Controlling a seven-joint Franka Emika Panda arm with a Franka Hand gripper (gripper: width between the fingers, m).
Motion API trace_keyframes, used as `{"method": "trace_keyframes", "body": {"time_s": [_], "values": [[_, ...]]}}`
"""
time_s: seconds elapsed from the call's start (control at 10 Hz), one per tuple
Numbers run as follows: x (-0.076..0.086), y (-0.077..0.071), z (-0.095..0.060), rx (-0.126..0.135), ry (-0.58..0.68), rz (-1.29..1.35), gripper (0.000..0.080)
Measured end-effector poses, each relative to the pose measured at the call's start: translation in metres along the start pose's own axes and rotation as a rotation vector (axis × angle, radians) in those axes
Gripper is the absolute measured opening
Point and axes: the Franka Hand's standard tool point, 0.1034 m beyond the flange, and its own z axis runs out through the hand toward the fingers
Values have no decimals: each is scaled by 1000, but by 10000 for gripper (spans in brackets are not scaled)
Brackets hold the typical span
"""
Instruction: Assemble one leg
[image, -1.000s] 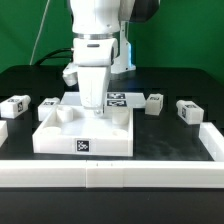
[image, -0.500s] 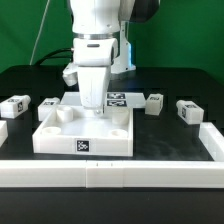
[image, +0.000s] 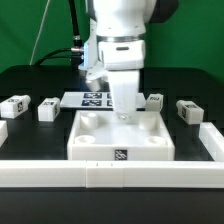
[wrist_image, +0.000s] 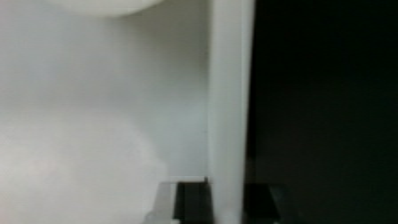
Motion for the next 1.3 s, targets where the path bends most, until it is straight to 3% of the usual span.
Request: {"method": "trace_keyframes", "body": {"time_s": [0.3, 0.5, 1.2, 1.3], "values": [[36, 21, 1, -23, 18, 53, 58], [54, 24, 2, -24, 19, 58, 58], [55, 25, 3, -15, 16, 58, 62], [55, 25, 3, -15, 16, 58, 293]]}}
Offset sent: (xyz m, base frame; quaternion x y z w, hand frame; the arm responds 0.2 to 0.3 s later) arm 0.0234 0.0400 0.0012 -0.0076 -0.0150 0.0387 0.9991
